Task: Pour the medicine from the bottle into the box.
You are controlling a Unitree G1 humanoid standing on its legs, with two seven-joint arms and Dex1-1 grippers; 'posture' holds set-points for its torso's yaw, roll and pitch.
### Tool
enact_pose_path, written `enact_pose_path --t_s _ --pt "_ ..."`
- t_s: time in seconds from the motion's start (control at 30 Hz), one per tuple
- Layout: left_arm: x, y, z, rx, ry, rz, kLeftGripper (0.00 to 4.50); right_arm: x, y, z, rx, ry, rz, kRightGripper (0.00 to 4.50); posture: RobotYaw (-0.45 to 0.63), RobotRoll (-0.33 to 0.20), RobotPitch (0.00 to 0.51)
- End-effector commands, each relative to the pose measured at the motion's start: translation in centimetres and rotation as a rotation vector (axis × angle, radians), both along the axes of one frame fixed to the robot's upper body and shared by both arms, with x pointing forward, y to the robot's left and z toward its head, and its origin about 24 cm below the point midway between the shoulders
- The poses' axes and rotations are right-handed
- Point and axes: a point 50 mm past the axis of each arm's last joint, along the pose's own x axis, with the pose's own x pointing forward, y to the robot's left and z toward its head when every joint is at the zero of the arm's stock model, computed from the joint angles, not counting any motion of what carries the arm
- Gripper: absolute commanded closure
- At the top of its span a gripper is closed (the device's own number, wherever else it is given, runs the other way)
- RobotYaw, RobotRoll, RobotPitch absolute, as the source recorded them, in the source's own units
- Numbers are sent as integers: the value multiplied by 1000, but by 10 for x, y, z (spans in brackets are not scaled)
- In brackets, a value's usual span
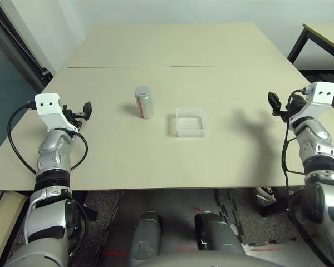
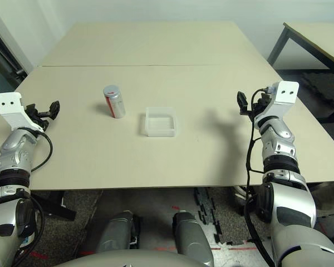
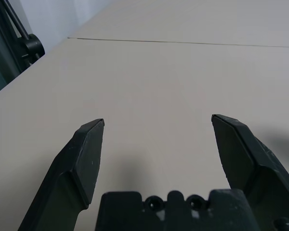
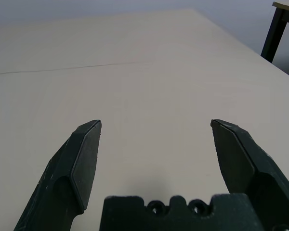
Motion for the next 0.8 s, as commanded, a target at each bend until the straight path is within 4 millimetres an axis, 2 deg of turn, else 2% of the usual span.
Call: enact_pose_path --t_s 0.03,0.13,0.27,0.4,0.57,0.7,0.8 --pt "1 -1 -5 4 21 -3 27 -7 -4 -7 8 5 -13 0 109 0 70" --pt "2 -3 -10 0 48 -9 27 -10 -5 -12 31 14 -33 0 89 0 78" --pt "13 -15 8 8 6 -79 27 -5 -7 3 15 -18 -21 0 100 0 73" --pt "13 -19 27 16 -45 -127 27 -2 -7 18 -11 -24 27 0 138 0 68" --pt "-6 -27 33 17 -35 -191 27 0 0 29 -17 3 131 0 150 0 86" --pt "-33 -46 26 78 50 -331 27 -3 28 38 -50 45 351 0 158 0 100" --pt "-41 -57 23 70 80 -379 27 -9 46 38 -80 98 490 0 163 0 105"
